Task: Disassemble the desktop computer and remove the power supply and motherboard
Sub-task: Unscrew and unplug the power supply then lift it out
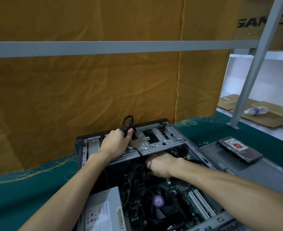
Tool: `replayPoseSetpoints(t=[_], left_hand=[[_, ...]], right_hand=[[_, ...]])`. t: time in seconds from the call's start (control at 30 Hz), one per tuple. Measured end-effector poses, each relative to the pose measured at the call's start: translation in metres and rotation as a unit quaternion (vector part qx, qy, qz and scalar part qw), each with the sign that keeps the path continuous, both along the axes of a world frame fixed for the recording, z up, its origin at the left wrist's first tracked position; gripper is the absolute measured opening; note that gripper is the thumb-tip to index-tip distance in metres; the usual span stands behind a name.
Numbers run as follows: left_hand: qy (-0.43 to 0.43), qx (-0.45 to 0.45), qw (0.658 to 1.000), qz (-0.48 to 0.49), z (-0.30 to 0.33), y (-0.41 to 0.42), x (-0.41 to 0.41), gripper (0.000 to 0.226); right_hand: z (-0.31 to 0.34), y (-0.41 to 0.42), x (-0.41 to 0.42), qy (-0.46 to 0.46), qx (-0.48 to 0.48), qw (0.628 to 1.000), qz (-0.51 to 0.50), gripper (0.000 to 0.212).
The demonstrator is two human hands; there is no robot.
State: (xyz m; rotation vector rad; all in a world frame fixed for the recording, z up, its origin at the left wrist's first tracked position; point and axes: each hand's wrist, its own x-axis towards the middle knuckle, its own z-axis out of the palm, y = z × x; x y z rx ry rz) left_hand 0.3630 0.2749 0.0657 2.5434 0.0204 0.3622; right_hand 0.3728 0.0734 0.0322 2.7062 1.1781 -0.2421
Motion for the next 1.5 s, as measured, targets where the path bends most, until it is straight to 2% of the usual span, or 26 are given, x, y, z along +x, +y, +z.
replayPoseSetpoints(t=[0.2, 0.47, 0.67, 0.8, 0.93, 1.2, 1.3, 1.37, 1.5], left_hand=[[0.004, -0.003, 1.000, -0.004, -0.001, 0.002, 0.002, 0.062], [0.002, 0.011, 1.000, -0.006, 0.002, 0.000, 0.000, 0.061], [0.002, 0.011, 1.000, -0.004, 0.003, 0.000, -0.002, 0.060], [-0.003, 0.007, 1.000, -0.008, 0.003, 0.000, -0.004, 0.059], [-0.006, 0.010, 1.000, -0.010, 0.004, 0.001, -0.004, 0.060], [-0.001, 0.006, 1.000, -0.012, 0.004, 0.003, -0.004, 0.058], [-0.004, 0.007, 1.000, -0.015, 0.003, 0.003, -0.005, 0.057], [-0.003, 0.011, 1.000, -0.014, 0.003, 0.003, -0.006, 0.057], [-0.005, 0.016, 1.000, -0.013, 0.002, 0.003, -0.005, 0.060]], right_hand=[[0.006, -0.004, 0.000, 0.032, -0.002, 0.999, -0.013, 0.024], [0.004, 0.003, -0.005, -0.029, -0.037, 0.998, 0.034, 0.019], [0.004, -0.004, -0.001, 0.038, 0.015, 0.999, -0.029, 0.032], [-0.002, -0.001, -0.008, -0.040, -0.029, 0.999, 0.016, 0.019], [-0.005, 0.000, -0.006, -0.056, -0.059, 0.995, 0.050, 0.015], [-0.004, -0.006, -0.002, 0.063, 0.058, 0.994, -0.073, 0.027], [-0.003, -0.006, -0.009, 0.033, 0.043, 0.996, -0.066, 0.024], [-0.003, -0.004, -0.013, 0.000, 0.009, 0.999, -0.034, 0.015], [-0.003, -0.002, -0.012, -0.013, -0.017, 1.000, -0.016, 0.017]])
